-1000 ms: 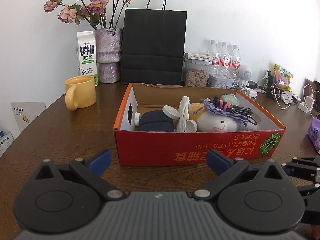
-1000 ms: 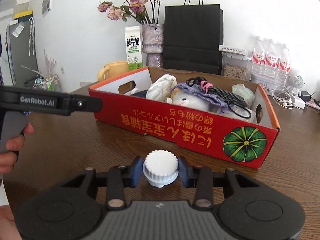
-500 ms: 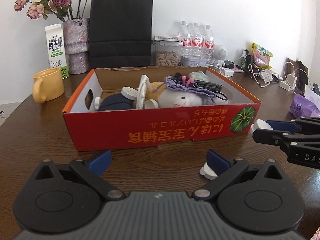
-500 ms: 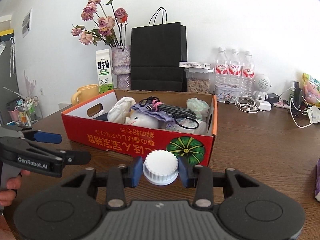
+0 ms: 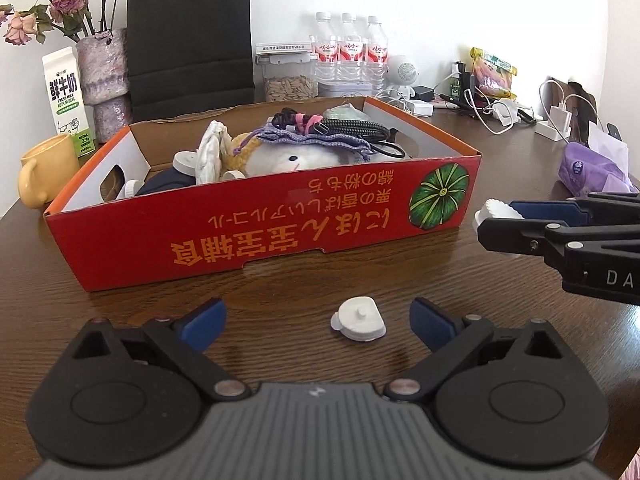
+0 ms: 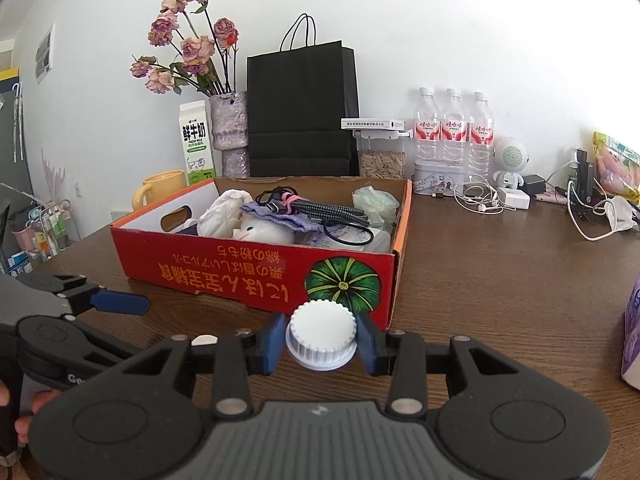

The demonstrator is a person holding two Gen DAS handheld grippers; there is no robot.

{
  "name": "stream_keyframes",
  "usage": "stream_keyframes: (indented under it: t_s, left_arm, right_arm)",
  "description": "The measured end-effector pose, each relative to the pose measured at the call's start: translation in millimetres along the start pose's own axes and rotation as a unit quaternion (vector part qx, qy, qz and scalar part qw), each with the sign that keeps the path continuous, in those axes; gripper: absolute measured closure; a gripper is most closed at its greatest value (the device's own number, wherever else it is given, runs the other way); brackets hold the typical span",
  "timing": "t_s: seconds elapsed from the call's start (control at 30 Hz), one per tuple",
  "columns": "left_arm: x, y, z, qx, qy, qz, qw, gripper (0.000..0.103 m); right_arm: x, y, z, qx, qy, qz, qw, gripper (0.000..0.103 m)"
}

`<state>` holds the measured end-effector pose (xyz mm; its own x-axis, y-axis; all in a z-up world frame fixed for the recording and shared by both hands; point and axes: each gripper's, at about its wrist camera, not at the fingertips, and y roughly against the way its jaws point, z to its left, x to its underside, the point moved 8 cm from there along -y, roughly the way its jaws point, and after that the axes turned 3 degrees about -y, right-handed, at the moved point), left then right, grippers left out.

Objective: Organize objects
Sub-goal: 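Grasp the ridged white cap with the right gripper while the left grasps a small white cap, then carry both white caps into the box and open both grippers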

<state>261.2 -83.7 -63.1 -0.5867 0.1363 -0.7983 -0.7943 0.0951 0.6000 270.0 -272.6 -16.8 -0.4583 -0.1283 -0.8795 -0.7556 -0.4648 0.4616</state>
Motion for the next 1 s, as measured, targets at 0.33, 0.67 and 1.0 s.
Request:
stream_keyframes:
  t_s: [0.33, 0.67, 1.0]
  left_arm:
    - [3, 1, -11, 0.014, -0.018, -0.003, 0.9997, 0.076]
    - [-30, 29, 19, -0.009, 0.011, -0.072, 0.9973, 0.076]
    - [-83, 42, 70, -0.058, 0.031, -0.128, 0.9896, 0.076]
  right_arm:
    - [5, -3, 2, -0.009, -0.003, 0.003, 1.000, 0.065]
    - [-17, -4, 14, -0.016, 0.008, -0.021, 1.000, 0.065]
    - [-67, -26, 30, -0.014, 0.027, -0.057, 0.998, 0.065]
